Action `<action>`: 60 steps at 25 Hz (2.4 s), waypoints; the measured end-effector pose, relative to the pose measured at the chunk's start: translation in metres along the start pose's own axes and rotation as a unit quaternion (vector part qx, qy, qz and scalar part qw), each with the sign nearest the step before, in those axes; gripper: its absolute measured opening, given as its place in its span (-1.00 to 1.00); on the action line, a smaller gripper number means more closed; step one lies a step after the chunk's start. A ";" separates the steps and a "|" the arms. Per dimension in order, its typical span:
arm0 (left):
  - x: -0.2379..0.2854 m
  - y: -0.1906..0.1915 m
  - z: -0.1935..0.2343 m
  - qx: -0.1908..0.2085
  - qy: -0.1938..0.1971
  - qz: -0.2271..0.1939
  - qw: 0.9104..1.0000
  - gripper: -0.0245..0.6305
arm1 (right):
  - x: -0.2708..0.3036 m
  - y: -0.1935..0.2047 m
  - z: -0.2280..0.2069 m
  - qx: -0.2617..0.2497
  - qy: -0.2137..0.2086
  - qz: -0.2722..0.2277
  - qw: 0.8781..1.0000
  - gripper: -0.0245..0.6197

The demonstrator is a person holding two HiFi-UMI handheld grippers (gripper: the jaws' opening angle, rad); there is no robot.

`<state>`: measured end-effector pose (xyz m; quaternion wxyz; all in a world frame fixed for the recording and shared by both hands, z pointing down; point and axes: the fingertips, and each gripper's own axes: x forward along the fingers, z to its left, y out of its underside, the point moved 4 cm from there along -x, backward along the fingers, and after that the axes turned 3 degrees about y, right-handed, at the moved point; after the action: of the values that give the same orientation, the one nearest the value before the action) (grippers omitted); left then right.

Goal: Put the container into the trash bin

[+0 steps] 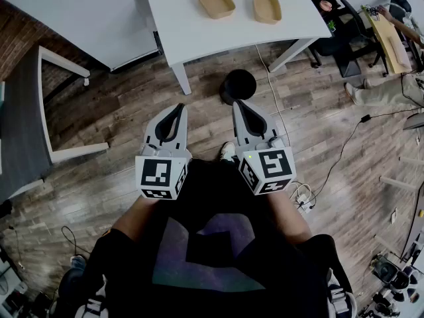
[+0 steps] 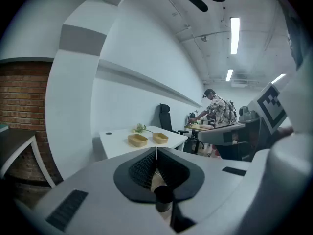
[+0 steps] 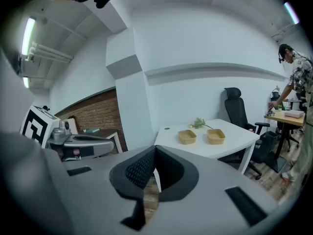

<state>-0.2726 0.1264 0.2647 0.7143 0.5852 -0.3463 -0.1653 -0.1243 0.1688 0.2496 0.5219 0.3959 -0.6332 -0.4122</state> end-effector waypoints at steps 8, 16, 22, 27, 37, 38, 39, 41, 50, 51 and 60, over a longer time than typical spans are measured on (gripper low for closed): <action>-0.012 0.003 0.016 -0.001 0.004 -0.005 1.000 -0.89 | 0.006 0.001 0.017 -0.002 0.012 0.000 1.000 -0.89; -0.024 -0.002 0.038 0.002 0.011 -0.017 1.000 -0.89 | 0.013 -0.006 0.035 0.007 0.021 -0.009 1.000 -0.89; -0.026 -0.016 0.061 0.016 0.023 -0.036 0.999 -0.89 | 0.027 -0.014 0.047 0.005 0.031 -0.014 0.999 -0.88; -0.024 -0.020 0.069 0.017 0.021 -0.043 0.999 -0.89 | 0.039 -0.016 0.051 -0.008 0.034 -0.010 0.999 -0.88; 0.040 -0.026 0.093 0.022 0.004 -0.021 1.000 -0.89 | 0.112 -0.022 0.011 -0.023 0.015 0.010 1.000 -0.88; 0.053 -0.027 0.098 0.021 -0.002 -0.017 1.000 -0.89 | 0.124 -0.025 0.003 -0.025 0.011 0.014 1.000 -0.87; 0.066 -0.029 0.104 0.019 -0.009 -0.013 1.000 -0.89 | 0.138 -0.027 -0.006 -0.029 0.005 0.019 0.999 -0.82; 0.094 -0.034 0.114 0.018 -0.020 -0.004 1.000 -0.89 | 0.166 -0.033 -0.024 -0.039 -0.005 0.030 0.999 -0.74; 0.201 -0.049 0.152 -0.002 -0.058 0.031 0.998 -0.88 | 0.286 -0.051 -0.096 -0.119 -0.034 0.094 0.988 -0.66; 0.211 -0.049 0.157 -0.004 -0.062 0.035 0.997 -0.88 | 0.298 -0.051 -0.102 -0.129 -0.037 0.101 0.986 -0.66; 0.288 -0.030 0.193 -0.024 -0.100 0.084 0.991 -0.88 | 0.395 -0.027 -0.132 -0.213 -0.082 0.181 0.957 -0.63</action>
<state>-0.1974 -0.2059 0.3375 0.7015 0.5171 -0.4598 -0.1707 -0.0483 -0.2227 0.3714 0.6060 0.1190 -0.6330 -0.4669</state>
